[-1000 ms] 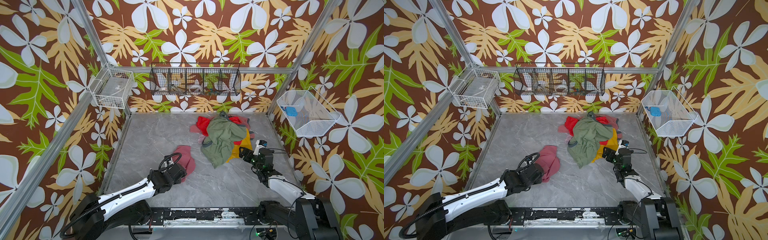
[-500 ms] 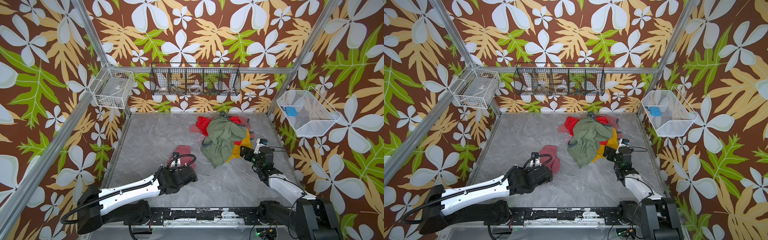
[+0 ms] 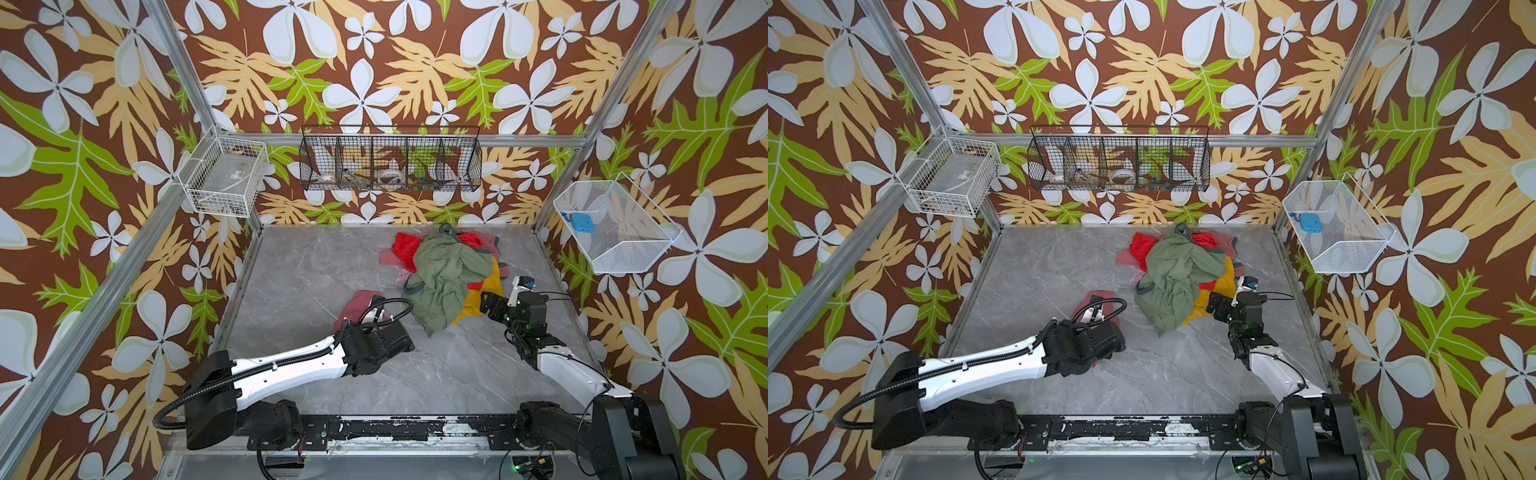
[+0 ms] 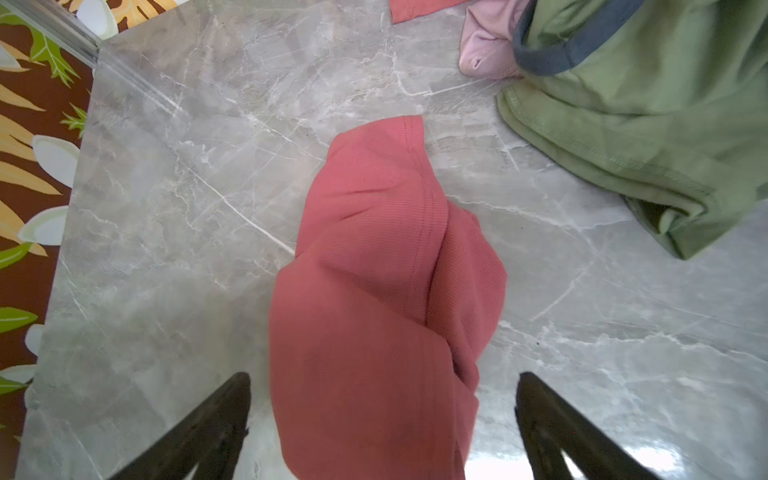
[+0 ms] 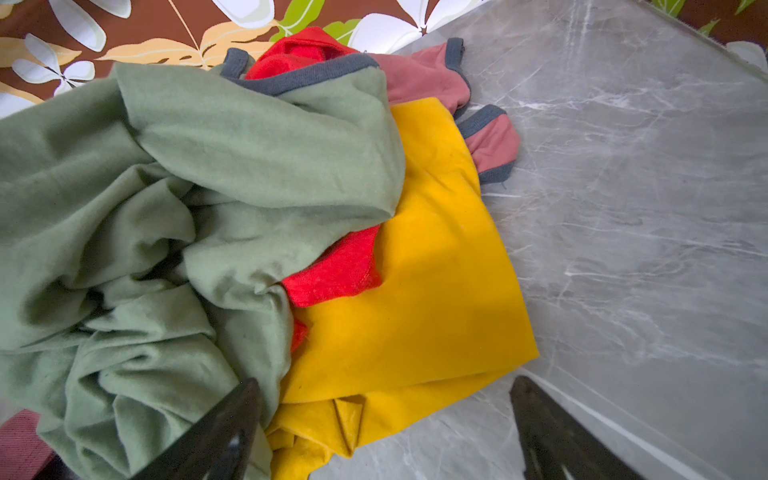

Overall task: Pick out a specific cloth from the pile
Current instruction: 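Regrasp the pink cloth with the left gripper and lift it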

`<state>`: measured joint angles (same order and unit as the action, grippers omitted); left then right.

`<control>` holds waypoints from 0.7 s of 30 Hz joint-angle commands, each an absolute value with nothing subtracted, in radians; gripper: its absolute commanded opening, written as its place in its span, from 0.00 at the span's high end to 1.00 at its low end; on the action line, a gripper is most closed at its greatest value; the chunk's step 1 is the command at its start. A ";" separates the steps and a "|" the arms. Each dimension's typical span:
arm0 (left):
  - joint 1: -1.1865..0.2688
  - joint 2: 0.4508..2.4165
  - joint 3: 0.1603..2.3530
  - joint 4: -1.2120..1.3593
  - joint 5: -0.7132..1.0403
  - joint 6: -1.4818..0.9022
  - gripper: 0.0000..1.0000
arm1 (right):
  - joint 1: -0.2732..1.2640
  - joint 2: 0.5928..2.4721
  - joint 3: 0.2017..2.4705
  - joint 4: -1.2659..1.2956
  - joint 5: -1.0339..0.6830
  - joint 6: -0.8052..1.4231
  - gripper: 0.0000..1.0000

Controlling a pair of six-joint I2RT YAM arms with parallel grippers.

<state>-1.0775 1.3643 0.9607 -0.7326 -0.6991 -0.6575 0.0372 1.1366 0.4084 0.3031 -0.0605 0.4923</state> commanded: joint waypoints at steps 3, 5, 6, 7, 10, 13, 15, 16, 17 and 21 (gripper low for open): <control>-1.014 1.423 0.939 -0.671 -0.568 -0.508 0.00 | 0.037 1.114 0.406 0.287 -0.043 0.472 0.06; -0.996 1.456 0.936 -0.650 -0.526 -0.483 0.00 | 0.036 1.111 0.403 0.288 -0.041 0.471 0.06; -0.993 1.479 0.938 -0.645 -0.510 -0.469 0.00 | 0.037 1.110 0.404 0.285 -0.041 0.468 0.06; -0.990 1.500 0.942 -0.646 -0.499 -0.459 0.00 | 0.036 1.111 0.406 0.282 -0.041 0.467 0.06; -0.982 1.565 0.950 -0.652 -0.475 -0.445 0.00 | 0.037 1.108 0.408 0.278 -0.043 0.462 0.06; -0.950 1.583 0.925 -0.603 -0.398 -0.422 0.00 | 0.037 1.104 0.406 0.278 -0.041 0.460 0.06; -0.912 1.577 0.896 -0.564 -0.352 -0.416 0.00 | 0.037 1.104 0.408 0.276 -0.043 0.457 0.06; -0.893 1.576 0.887 -0.552 -0.340 -0.412 0.00 | 0.036 1.104 0.408 0.274 -0.043 0.457 0.06; -0.874 1.578 0.881 -0.545 -0.327 -0.404 0.00 | 0.035 1.104 0.408 0.275 -0.043 0.456 0.06; -0.851 1.621 0.889 -0.531 -0.253 -0.346 0.00 | 0.035 1.104 0.408 0.278 -0.044 0.457 0.06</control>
